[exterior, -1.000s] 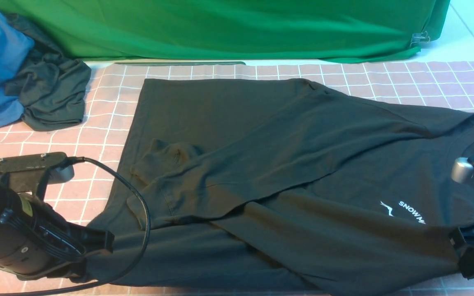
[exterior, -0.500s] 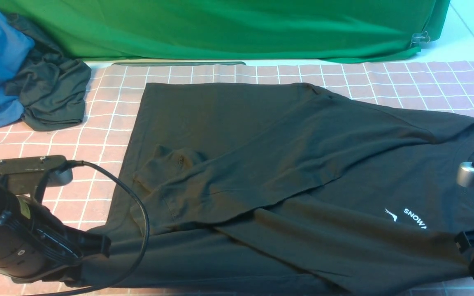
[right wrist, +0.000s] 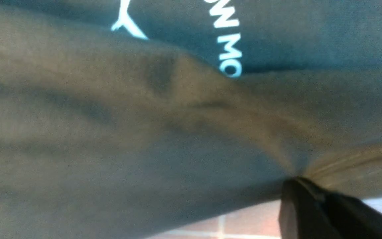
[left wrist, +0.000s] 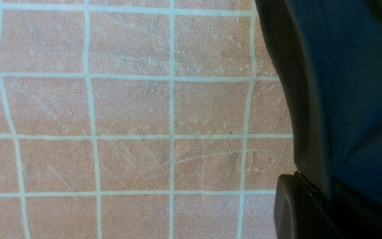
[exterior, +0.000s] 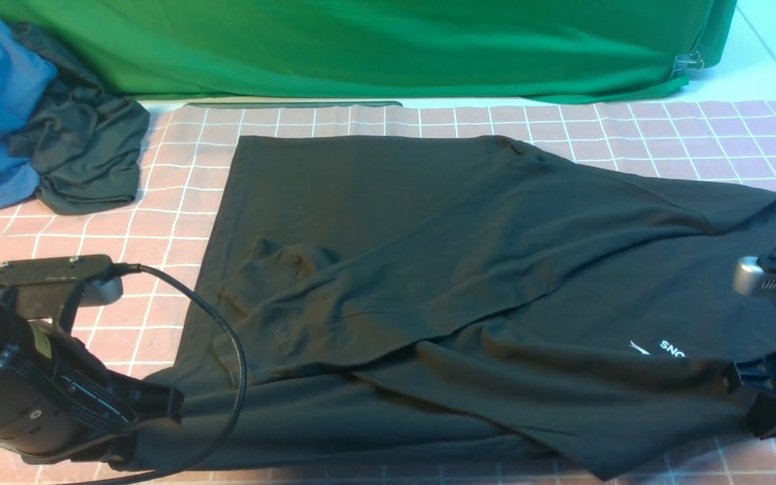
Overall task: Fold a long-sleeved shirt over a pink coffee tablecloth.
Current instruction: 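Grasp the near edge of the shirt at its hem and shoulder corners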
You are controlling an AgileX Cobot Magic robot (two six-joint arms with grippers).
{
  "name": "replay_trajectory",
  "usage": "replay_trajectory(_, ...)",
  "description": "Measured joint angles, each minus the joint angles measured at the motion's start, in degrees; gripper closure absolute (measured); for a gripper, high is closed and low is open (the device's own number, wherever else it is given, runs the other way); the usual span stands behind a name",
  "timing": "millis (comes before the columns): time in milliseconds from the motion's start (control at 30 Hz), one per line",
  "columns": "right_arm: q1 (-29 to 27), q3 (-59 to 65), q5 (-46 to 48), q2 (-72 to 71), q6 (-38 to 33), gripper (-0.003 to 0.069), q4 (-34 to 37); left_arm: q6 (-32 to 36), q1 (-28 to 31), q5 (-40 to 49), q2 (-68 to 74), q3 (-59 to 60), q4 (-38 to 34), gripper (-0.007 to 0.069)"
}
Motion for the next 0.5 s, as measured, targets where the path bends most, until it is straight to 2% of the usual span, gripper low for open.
replay_trajectory(33, 0.0, 0.0, 0.05, 0.0, 0.04, 0.048, -0.24, 0.0, 0.0, 0.0, 0.0, 0.0, -0.05, 0.0579)
replay_trajectory(67, 0.0, 0.0, 0.15, 0.0, 0.13, 0.047, -0.33, -0.05, 0.0, 0.0, 0.0, 0.0, -0.05, 0.0579)
replay_trajectory(167, 0.0, 0.0, 4.04, -1.04, 1.5, 0.0256, -0.55, -0.05, 0.0, 0.0, 0.0, 0.0, -0.07, 0.0579)
replay_trajectory(233, 0.0, 0.0, 8.28, -2.59, 1.24, 0.0177, -0.37, -0.05, 0.0, 0.0, 0.0, 0.0, -0.07, 0.0579)
replay_trajectory(367, 0.0, 0.27, 13.28, -7.75, -0.01, 0.0135, 1.74, -0.05, 0.0, 0.0, 0.0, 0.0, -0.07, 0.0579)
replay_trajectory(500, 0.0, 3.31, 11.15, -12.28, -2.97, 0.0128, 10.06, -0.05, 0.0, 0.0, 0.0, 0.0, -0.07, 0.0579)
